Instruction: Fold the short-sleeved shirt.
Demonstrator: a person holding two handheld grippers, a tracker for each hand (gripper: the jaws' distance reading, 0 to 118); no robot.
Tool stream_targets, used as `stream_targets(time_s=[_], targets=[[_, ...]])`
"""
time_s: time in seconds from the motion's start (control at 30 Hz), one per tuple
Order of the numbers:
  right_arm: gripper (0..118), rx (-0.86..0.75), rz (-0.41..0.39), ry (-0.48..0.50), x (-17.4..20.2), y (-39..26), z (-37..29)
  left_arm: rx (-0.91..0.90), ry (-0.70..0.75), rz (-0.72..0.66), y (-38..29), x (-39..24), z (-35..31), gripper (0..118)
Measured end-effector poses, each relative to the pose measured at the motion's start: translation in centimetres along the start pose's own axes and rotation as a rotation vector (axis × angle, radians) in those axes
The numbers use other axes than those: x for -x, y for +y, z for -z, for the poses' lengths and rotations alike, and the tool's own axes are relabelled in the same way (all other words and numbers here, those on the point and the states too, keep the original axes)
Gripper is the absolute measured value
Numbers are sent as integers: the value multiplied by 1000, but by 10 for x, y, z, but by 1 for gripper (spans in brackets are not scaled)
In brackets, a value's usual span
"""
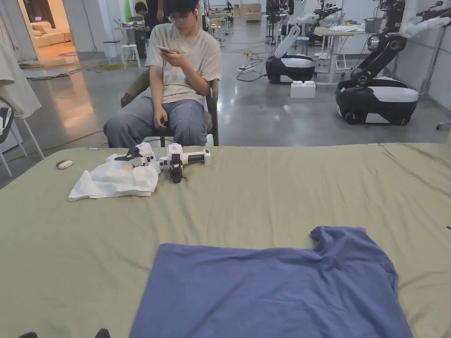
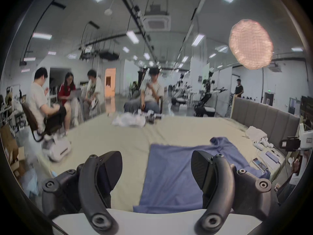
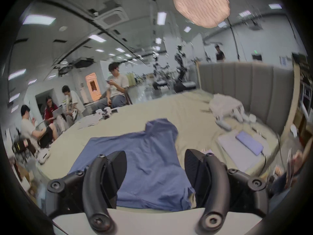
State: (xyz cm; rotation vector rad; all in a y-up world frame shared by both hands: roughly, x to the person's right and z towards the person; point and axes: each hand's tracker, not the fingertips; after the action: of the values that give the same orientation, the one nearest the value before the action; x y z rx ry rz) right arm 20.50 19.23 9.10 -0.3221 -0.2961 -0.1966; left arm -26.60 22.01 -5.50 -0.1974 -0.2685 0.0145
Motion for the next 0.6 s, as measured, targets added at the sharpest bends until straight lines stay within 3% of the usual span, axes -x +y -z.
stream_targets(time_s=[0.03, 0.17, 0.27, 0.3, 0.6], targets=[[60, -33, -34, 17, 9, 4, -4, -35, -12, 16, 8, -5, -5, 81], [11, -72, -100, 102, 34, 13, -9, -100, -15, 37, 23, -21, -17, 59], [1, -80, -111, 113, 45, 13, -7, -107, -19, 72, 21, -27, -20, 16], [1, -85, -121, 114, 49, 12, -7, -105, -28, 72, 19, -27, -20, 8], [0, -78, -109, 106, 47, 13, 2, -70, -48, 22, 14, -16, -16, 0]])
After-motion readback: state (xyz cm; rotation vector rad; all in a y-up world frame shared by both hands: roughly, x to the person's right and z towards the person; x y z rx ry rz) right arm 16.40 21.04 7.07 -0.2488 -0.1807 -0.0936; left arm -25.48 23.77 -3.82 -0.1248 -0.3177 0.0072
